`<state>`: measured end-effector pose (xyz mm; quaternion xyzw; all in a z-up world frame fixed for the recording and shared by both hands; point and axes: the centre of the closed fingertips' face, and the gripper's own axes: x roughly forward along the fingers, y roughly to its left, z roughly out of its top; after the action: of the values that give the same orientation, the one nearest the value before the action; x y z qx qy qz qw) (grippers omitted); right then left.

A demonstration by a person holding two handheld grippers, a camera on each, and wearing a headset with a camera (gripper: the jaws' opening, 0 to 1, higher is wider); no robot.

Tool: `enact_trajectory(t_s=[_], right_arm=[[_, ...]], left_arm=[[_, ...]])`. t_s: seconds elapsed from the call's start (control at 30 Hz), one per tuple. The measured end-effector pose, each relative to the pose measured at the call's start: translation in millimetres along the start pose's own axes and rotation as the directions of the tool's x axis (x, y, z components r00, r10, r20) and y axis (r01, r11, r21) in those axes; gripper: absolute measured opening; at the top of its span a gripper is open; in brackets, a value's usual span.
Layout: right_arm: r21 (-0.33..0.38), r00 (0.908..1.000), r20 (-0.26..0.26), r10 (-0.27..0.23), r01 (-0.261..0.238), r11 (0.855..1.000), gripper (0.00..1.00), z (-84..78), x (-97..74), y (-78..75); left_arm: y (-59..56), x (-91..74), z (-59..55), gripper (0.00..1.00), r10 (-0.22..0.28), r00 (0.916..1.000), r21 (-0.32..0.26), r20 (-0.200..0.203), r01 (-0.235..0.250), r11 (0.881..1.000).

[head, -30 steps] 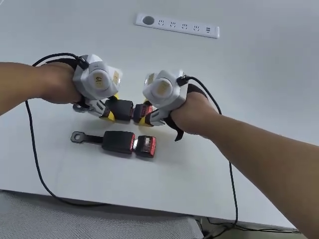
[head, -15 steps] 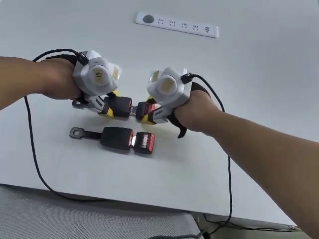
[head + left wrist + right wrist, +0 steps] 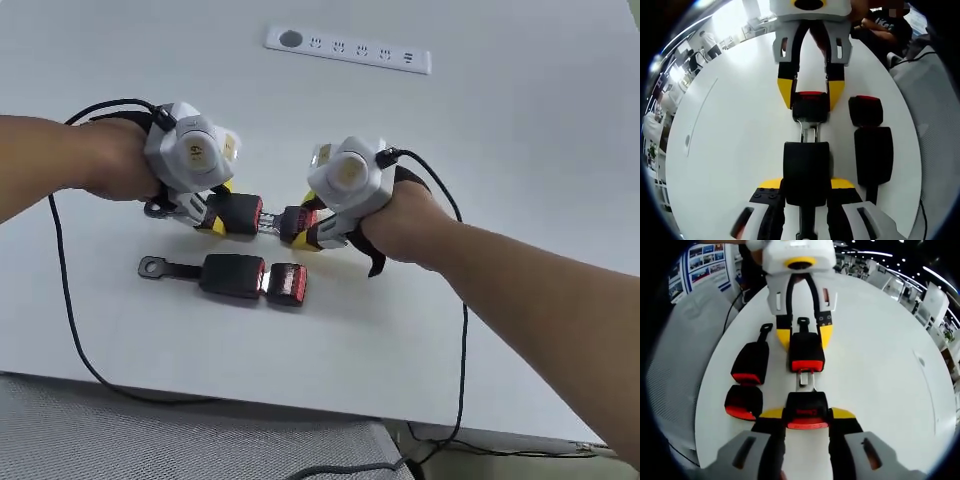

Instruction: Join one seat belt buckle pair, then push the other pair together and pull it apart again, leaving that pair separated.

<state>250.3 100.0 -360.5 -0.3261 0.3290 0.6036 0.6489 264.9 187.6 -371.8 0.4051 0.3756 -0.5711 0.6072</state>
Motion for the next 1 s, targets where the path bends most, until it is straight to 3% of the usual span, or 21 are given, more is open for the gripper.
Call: enact_trajectory(t_s=[0.07,0.1,0.6,1.0], right_arm=[[-0.004,1.0000,-0.007,0.001,-0.001,1.000,0.32,-5.6,-0.9,-1.0],[-0.005,0.9999,-0.011,0.001,-0.001,1.000,0.32,-8.6,-3.3,-0.4],[0.006,0.9984,-0.054,-0.018,0.018,1.000,0.33,-48.2,-29.4,-1.4],[0.000,0.9944,-0.095,-0.047,0.047,0.999,0.34,-86.1,-54.0,-6.5]], left_arm=[[0.2,-0.4,-1.1,0.32,-0.001,1.0000,-0.027,0.000,0.001,1.000],[0.1,-0.3,-0.3,0.32,-0.002,1.0000,-0.007,0.004,0.002,1.000],[0.9,0.9,-0.8,0.32,0.010,0.9998,-0.018,0.015,-0.009,1.000],[-10.8,-8.7,8.4,0.32,0.008,0.9998,-0.018,0.020,-0.008,1.000]])
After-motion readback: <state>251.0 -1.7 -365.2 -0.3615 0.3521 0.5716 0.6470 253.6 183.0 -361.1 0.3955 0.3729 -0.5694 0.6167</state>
